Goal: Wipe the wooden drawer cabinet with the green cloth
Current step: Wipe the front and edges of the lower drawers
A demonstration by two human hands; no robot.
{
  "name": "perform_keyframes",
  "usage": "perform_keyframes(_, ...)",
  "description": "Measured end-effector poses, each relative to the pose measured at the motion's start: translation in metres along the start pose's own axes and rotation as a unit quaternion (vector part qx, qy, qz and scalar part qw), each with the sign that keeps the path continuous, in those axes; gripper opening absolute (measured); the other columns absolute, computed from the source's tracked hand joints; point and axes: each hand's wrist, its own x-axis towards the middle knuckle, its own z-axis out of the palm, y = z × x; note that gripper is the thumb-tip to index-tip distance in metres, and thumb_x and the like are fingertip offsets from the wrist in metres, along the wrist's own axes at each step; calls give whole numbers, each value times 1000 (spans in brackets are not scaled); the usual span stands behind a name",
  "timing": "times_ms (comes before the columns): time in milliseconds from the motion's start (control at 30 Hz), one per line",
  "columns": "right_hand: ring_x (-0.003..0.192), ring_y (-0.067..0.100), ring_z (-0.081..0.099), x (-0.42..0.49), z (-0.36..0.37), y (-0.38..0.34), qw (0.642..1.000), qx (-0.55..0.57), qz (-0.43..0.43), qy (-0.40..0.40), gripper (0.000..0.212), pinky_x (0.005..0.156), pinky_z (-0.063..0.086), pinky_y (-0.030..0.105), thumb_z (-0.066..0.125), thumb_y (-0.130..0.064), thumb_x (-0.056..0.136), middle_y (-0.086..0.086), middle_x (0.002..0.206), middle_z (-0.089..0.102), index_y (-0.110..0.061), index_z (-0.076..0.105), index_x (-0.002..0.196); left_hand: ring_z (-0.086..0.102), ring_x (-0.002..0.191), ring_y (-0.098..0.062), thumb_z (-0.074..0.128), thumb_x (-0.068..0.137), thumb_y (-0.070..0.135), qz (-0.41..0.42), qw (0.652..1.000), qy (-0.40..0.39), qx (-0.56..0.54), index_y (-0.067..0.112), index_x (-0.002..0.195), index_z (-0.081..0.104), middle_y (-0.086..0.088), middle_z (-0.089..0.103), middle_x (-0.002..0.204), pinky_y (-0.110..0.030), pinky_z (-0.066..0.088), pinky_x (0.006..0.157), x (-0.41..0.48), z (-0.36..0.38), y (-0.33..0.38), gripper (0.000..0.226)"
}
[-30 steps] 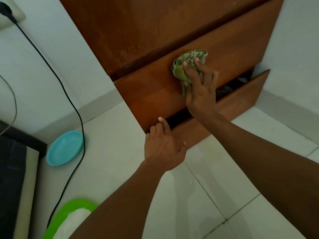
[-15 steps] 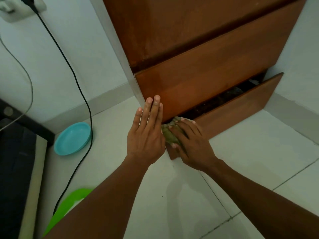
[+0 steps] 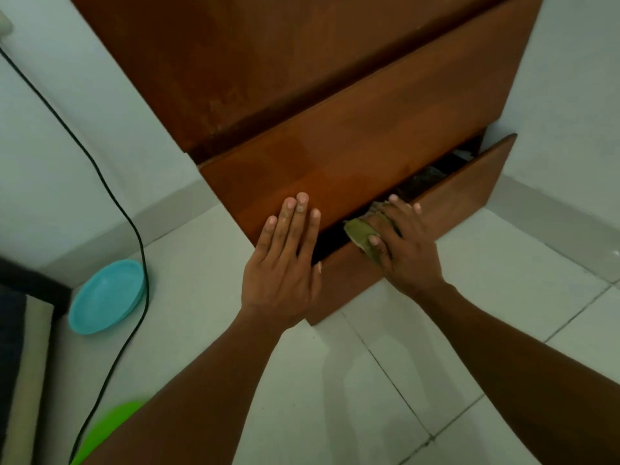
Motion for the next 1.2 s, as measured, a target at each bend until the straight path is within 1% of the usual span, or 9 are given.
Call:
perform_keyframes(400,155,28,24,21,-16,105,992,8,125,26,43,124,23,53,37,-33,108,9,157,45,-17,55,144,-13,156,-25,19,103,50,127,990,-15,58,0,158,-5,-16,-12,168,-42,-8,126,145,-14,49,78)
perform_keyframes(567,154,29,27,38,-23,155,987,24,146,69,42,120,32,55,39,-29,109,11,154,47,-12,56,143,-23,153,-28,13,100,52,185,974,1,135,-1,155,-17,-19,-25,164,-46,-14,124,214,-27,71,82)
perform_keyframes(700,151,30,33,49,-27,192,976,1,183,114,39,121,36,47,40,-24,108,14,151,51,-8,60,138,-29,150,-31,9,100,51,227,958,6,174,-2,152,-24,-22,-32,160,-47,-20,121,234,-35,69,81)
perform_keyframes(867,126,38,55,69,-26,201,964,-44,201,171,31,113,41,42,46,-15,104,20,126,66,0,68,120,-28,150,-36,6,100,46,248,947,13,206,-8,148,-28,-28,-33,158,-49,-20,121,237,-33,69,80)
perform_keyframes(933,106,40,59,75,-25,184,902,19,342,264,31,97,46,42,42,-14,102,23,107,67,3,67,106,-26,151,-37,7,101,44,249,945,21,212,-9,147,-28,-29,-31,158,-50,-17,122,238,-33,72,78)
perform_keyframes(1033,94,40,64,57,-30,139,657,112,595,450,49,85,51,45,31,-33,102,22,99,68,1,66,101,-25,151,-38,4,102,39,251,939,21,232,-8,148,-28,-28,-30,159,-50,-11,124,237,-34,72,73)
perform_keyframes(1067,93,37,65,43,-28,113,616,129,632,452,54,85,52,45,29,-40,101,19,99,69,-1,66,104,-24,151,-37,3,102,36,254,938,18,234,-8,148,-26,-28,-29,160,-50,-10,125,237,-35,72,71)
perform_keyframes(1133,89,27,65,18,-18,47,615,178,641,424,53,85,53,47,29,-49,101,8,97,68,-10,65,106,-21,152,-36,0,102,31,267,935,17,233,-7,151,-22,-26,-24,162,-49,-10,125,236,-33,68,66)
perform_keyframes(1200,99,18,66,8,3,-23,648,253,614,372,48,90,54,48,30,-54,101,-1,106,69,-24,65,114,-19,153,-35,-6,99,26,277,932,7,234,-6,153,-17,-25,-21,164,-49,-10,125,230,-30,62,63)
